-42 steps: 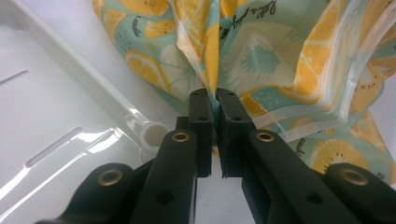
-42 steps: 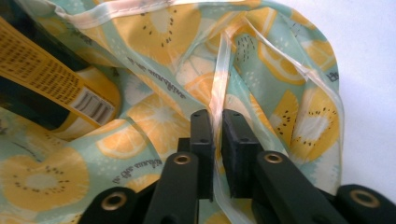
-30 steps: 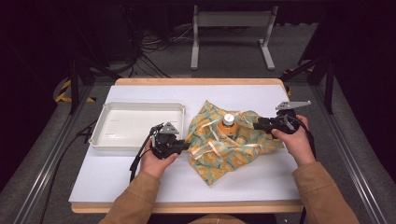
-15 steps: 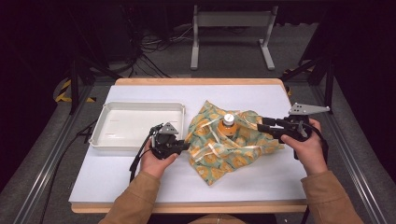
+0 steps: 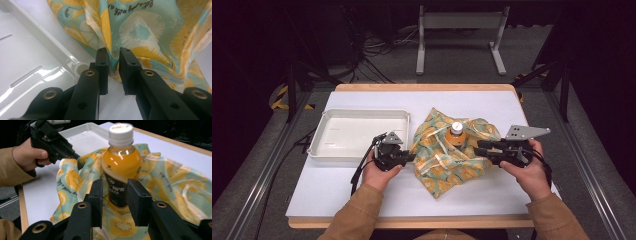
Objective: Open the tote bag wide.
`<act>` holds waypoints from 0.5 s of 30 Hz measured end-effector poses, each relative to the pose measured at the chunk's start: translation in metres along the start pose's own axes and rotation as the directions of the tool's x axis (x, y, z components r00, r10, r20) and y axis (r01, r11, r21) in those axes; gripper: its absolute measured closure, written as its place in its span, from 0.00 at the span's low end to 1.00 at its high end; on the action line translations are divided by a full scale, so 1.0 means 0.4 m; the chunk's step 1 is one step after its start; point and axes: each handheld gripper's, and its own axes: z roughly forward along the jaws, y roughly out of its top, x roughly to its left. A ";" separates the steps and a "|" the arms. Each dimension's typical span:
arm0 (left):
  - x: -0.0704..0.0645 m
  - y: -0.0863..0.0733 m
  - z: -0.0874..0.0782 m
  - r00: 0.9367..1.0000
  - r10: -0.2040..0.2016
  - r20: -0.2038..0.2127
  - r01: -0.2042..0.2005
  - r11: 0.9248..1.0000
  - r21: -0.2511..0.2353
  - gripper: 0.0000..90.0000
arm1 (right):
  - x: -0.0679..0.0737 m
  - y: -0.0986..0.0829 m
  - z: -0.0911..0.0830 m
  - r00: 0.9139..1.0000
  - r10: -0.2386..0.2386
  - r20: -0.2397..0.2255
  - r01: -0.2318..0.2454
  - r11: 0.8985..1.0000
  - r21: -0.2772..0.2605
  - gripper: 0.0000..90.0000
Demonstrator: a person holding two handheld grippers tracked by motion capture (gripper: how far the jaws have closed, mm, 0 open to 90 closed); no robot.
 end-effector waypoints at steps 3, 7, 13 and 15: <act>0.003 -0.004 0.003 1.000 -0.004 0.006 0.004 1.000 0.015 0.85 | 0.011 -0.018 0.020 1.000 -0.003 -0.006 0.003 1.000 0.001 0.73; 0.006 -0.010 0.008 1.000 -0.010 0.010 0.010 0.999 0.032 0.84 | 0.019 -0.042 0.034 1.000 -0.003 -0.004 0.003 1.000 -0.014 0.71; 0.008 -0.014 0.009 1.000 -0.015 0.009 0.014 0.999 0.034 0.84 | 0.027 -0.089 0.058 1.000 -0.006 -0.010 0.007 1.000 0.026 0.71; 0.008 -0.016 0.008 1.000 -0.016 0.010 0.015 0.999 0.032 0.84 | 0.027 -0.103 0.062 1.000 0.002 -0.012 -0.001 0.999 0.037 0.72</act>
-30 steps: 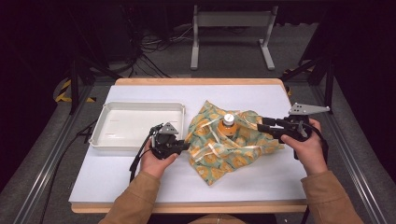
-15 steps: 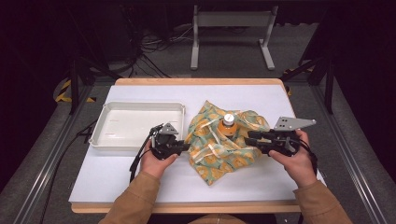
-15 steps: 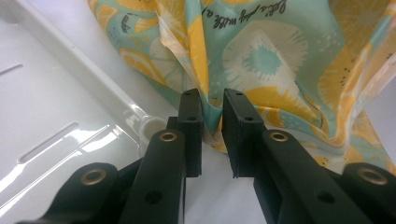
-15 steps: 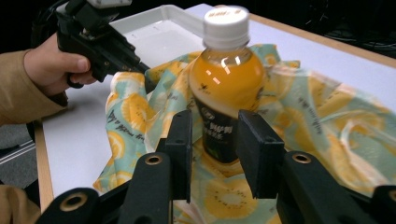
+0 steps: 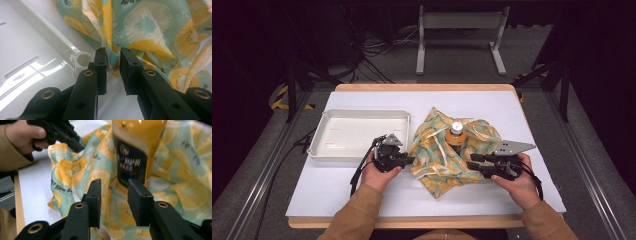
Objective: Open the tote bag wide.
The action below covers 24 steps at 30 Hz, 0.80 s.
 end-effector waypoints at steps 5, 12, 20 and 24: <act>0.001 -0.003 -0.004 1.000 0.002 -0.002 -0.002 1.000 0.000 0.84 | 0.002 -0.037 0.015 1.000 -0.005 0.003 0.004 0.998 0.056 0.71; -0.001 -0.006 -0.006 1.000 0.000 -0.001 0.000 1.000 -0.006 0.84 | -0.007 -0.080 0.032 1.000 -0.007 0.018 0.005 0.995 0.104 0.60; -0.006 -0.005 -0.010 1.000 0.006 0.013 -0.005 1.000 -0.015 0.83 | -0.012 -0.114 0.053 0.999 -0.016 0.047 0.008 0.985 0.171 0.50; -0.011 -0.006 -0.011 1.000 0.002 0.022 -0.001 1.000 -0.022 0.82 | -0.004 -0.113 0.059 0.997 -0.052 0.060 0.040 0.980 0.194 0.47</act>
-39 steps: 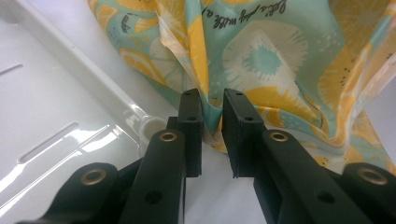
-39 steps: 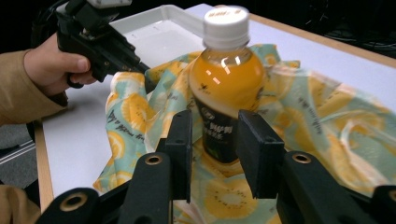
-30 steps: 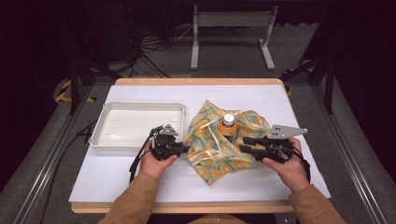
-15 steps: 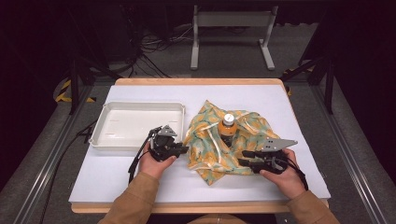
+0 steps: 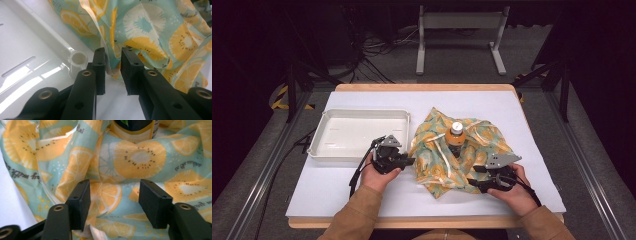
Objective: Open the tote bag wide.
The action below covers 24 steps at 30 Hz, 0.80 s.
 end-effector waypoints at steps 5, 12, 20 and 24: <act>-0.006 0.004 -0.004 1.000 0.007 0.012 -0.006 1.000 -0.007 0.72 | 0.003 0.003 -0.005 1.000 -0.009 0.007 0.009 1.000 -0.006 0.46; -0.007 0.009 -0.034 1.000 -0.029 0.010 0.030 0.998 -0.052 0.42 | -0.007 0.021 -0.049 1.000 0.003 0.022 0.000 0.994 -0.111 0.46; -0.017 0.022 -0.074 1.000 -0.018 0.007 0.018 0.996 -0.087 0.27 | -0.016 0.030 -0.095 0.999 0.017 0.046 -0.007 0.976 -0.217 0.44; -0.038 0.040 -0.103 1.000 0.012 0.014 -0.010 0.992 -0.129 0.26 | -0.021 0.034 -0.125 0.998 0.026 0.062 -0.008 0.959 -0.282 0.43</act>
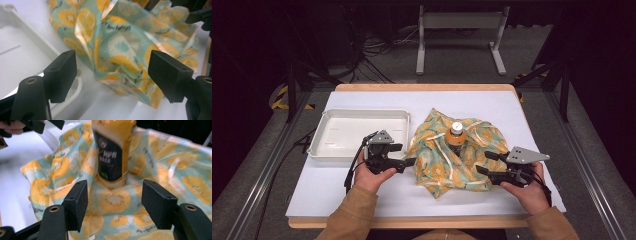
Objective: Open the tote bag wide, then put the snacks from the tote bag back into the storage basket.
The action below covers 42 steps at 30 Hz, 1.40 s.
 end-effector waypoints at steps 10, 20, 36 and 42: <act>-0.029 0.053 -0.023 0.996 0.087 0.022 -0.086 0.995 -0.040 0.27 | -0.046 -0.010 -0.052 0.999 0.019 0.049 -0.018 1.000 -0.016 0.44; -0.068 0.106 -0.008 0.990 0.136 0.037 -0.134 0.988 -0.073 0.28 | -0.079 -0.021 -0.077 0.996 0.060 0.060 -0.061 0.998 0.001 0.46; -0.103 0.210 0.050 0.986 0.158 0.052 -0.151 0.980 -0.129 0.28 | -0.099 -0.026 -0.098 0.992 0.100 0.075 -0.099 0.995 -0.016 0.46; -0.088 0.222 0.084 0.986 0.132 0.106 -0.111 0.977 -0.184 0.28 | -0.104 -0.030 -0.098 0.991 0.108 0.082 -0.108 0.994 -0.016 0.46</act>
